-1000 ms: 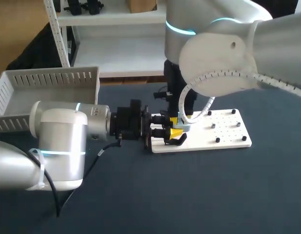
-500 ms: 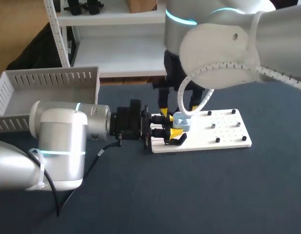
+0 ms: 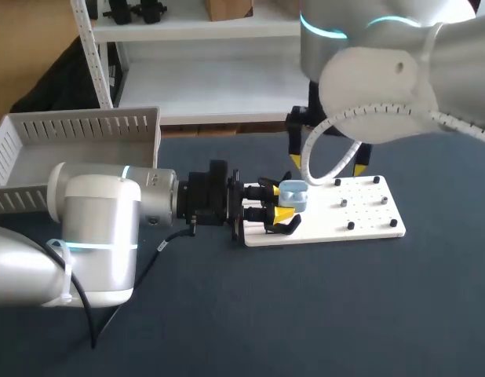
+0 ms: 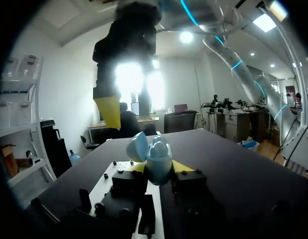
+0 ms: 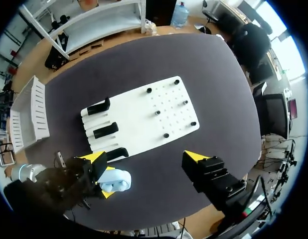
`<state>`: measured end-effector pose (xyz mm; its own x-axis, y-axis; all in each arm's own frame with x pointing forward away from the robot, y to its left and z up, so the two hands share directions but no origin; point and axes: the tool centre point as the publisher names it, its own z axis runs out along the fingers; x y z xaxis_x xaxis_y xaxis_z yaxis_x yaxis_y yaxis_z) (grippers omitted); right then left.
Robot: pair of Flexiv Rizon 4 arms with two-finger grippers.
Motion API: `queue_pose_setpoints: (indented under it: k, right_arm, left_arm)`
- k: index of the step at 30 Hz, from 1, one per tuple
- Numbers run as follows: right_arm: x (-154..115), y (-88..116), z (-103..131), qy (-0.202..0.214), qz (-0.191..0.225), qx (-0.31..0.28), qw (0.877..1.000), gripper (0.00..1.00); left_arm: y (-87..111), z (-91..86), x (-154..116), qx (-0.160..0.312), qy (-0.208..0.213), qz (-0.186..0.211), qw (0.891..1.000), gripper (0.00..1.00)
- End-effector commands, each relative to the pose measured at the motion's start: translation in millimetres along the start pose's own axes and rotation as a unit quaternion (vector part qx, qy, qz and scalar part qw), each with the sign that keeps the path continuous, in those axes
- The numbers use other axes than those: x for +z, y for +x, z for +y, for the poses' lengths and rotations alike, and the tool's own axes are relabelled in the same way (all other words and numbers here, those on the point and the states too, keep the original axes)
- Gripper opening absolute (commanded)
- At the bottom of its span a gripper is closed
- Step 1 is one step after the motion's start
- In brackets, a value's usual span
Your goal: Pick up each earbud case from the left stands, insert the matching earbuds, close the lid, and place the case in the box.
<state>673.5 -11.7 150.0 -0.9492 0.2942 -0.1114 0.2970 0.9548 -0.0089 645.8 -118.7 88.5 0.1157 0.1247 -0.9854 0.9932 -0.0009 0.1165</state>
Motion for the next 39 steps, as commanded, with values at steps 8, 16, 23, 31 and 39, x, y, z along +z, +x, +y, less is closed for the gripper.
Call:
queue_pose_setpoints:
  k: [8, 16, 23, 31, 39]
  right_arm:
    - [10, 19, 0, 0.008, 0.025, -0.020, 0.999, 1.00]
    - [4, 37, 0, 0.009, 0.032, -0.038, 0.999, 1.00]
    - [-30, 29, -8, -0.048, -0.036, -0.023, 0.998, 1.00]
    - [-76, 39, -26, -0.127, -0.069, -0.070, 0.987, 1.00]
    - [-85, 43, -35, -0.143, -0.069, -0.067, 0.985, 1.00]
  left_arm:
    - [1.0, -0.2, 1, 0.001, -0.002, -0.002, 1.000, 0.00]
    - [1.0, -0.2, 1, 0.001, -0.002, -0.002, 1.000, 0.00]
    - [1.0, -0.2, 1, 0.001, -0.002, -0.002, 1.000, 0.00]
    - [1.0, -0.2, 1, 0.001, -0.002, -0.002, 1.000, 0.00]
    - [-29.9, 19.1, -67, 0.044, -0.095, 0.043, 0.994, 0.00]
